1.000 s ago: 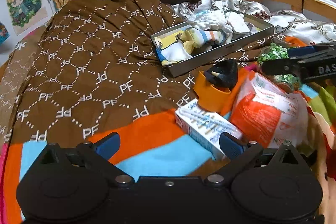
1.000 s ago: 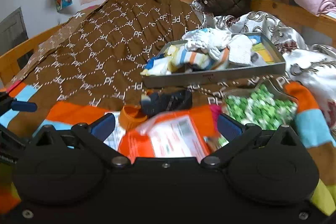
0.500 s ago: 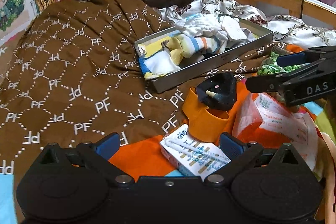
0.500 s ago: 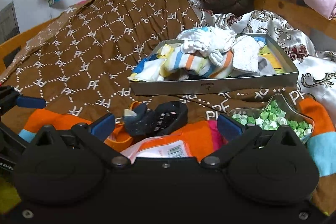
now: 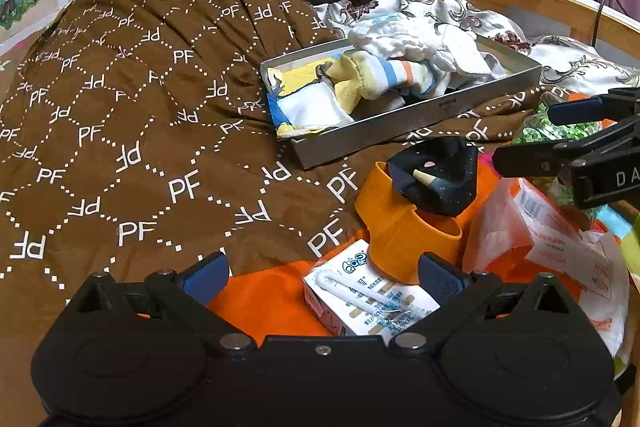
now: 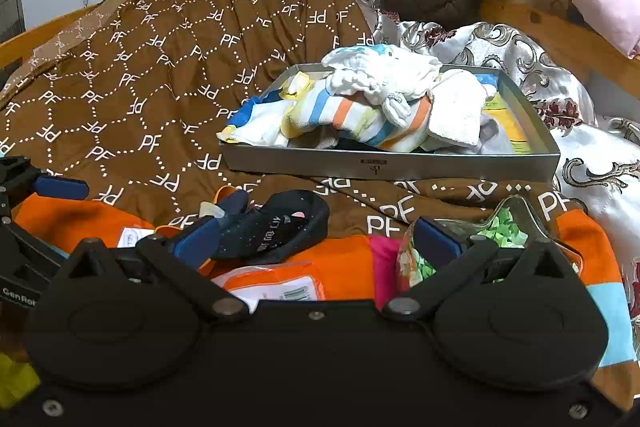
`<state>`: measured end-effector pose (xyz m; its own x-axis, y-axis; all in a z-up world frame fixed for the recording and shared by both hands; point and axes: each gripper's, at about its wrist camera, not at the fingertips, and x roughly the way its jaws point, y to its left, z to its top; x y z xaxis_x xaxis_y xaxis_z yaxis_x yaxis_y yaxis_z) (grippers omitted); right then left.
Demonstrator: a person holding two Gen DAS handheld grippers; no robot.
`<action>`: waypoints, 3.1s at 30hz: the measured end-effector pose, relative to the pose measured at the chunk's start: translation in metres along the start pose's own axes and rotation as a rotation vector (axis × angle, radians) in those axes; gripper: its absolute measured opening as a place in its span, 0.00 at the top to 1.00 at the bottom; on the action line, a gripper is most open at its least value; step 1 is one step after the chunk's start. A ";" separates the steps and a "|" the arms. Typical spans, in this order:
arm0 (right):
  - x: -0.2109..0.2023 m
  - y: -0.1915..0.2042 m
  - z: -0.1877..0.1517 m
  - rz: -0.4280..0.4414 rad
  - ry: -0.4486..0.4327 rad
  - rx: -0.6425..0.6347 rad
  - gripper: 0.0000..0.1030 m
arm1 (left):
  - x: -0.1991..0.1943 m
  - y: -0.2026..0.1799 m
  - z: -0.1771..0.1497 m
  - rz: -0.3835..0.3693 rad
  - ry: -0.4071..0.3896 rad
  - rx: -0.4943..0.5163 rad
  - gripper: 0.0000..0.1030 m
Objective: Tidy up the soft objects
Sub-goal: 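Move both grippers toward the orange silicone cup and dark navy item, then grasp the dark navy item with the right gripper while the left gripper grasps the orange cup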
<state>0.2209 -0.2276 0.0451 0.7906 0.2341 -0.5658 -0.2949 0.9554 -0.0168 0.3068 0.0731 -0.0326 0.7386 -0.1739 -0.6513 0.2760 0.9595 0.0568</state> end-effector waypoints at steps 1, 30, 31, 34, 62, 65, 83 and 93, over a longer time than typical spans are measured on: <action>0.002 0.001 0.001 -0.001 0.003 -0.003 0.01 | 0.001 0.001 0.000 0.000 0.000 -0.004 0.02; 0.029 0.021 0.012 0.098 0.067 -0.090 0.01 | 0.011 -0.023 0.003 -0.117 -0.021 0.075 0.12; 0.031 0.023 0.012 0.102 0.071 -0.096 0.02 | 0.012 -0.023 0.004 -0.121 -0.020 0.073 0.13; 0.037 0.026 0.014 0.115 0.085 -0.102 0.11 | 0.014 -0.023 0.005 -0.128 -0.019 0.067 0.16; 0.061 0.027 0.006 0.127 0.123 -0.016 0.88 | 0.023 -0.021 0.004 -0.151 0.004 0.056 0.19; 0.057 0.025 0.006 0.113 0.100 -0.024 0.95 | 0.024 -0.022 0.004 -0.154 0.009 0.057 0.23; 0.047 0.008 0.006 0.073 0.088 -0.025 0.96 | 0.028 -0.037 0.013 -0.207 0.031 0.094 0.69; 0.035 0.003 0.009 0.045 0.074 -0.025 0.98 | 0.019 -0.038 0.021 -0.201 0.023 0.062 0.82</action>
<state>0.2524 -0.2151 0.0325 0.7346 0.2615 -0.6261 -0.3428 0.9394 -0.0099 0.3230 0.0283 -0.0309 0.6504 -0.3550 -0.6715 0.4547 0.8901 -0.0301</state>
